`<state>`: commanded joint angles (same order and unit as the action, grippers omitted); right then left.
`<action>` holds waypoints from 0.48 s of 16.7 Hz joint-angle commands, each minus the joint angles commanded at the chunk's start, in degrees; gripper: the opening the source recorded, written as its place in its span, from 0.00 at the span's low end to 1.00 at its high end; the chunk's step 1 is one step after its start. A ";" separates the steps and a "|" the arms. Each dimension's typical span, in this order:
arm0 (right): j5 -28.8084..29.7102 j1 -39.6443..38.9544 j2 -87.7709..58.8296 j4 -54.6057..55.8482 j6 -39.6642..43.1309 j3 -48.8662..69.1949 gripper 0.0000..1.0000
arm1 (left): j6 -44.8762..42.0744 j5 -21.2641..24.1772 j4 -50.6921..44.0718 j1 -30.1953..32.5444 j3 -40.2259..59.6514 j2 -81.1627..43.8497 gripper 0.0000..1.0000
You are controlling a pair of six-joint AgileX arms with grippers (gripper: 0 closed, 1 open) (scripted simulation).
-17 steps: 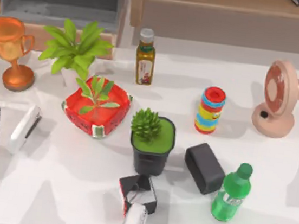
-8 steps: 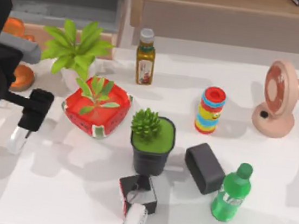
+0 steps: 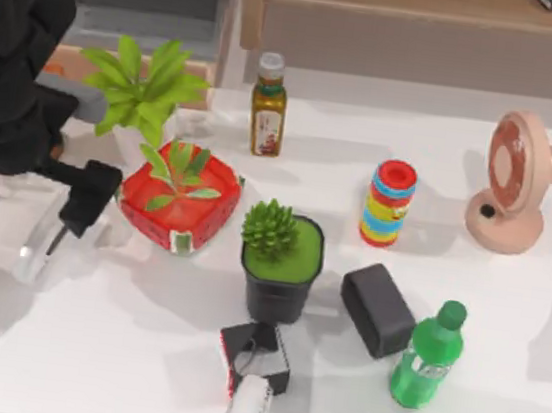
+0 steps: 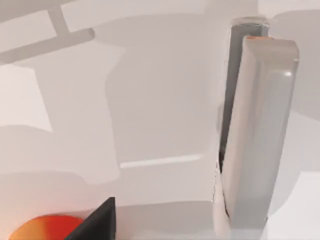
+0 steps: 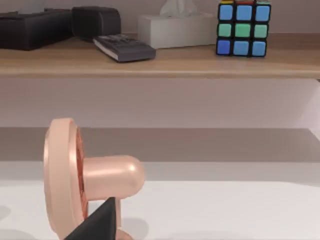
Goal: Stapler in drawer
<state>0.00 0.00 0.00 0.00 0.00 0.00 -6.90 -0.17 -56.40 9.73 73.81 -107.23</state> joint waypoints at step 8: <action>0.00 0.00 0.00 0.00 0.00 0.00 1.00 | 0.51 -0.01 0.98 0.54 -1.39 0.34 1.00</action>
<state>0.00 0.00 0.00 0.00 0.00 0.00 -6.38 -0.18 -55.42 10.27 72.42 -106.89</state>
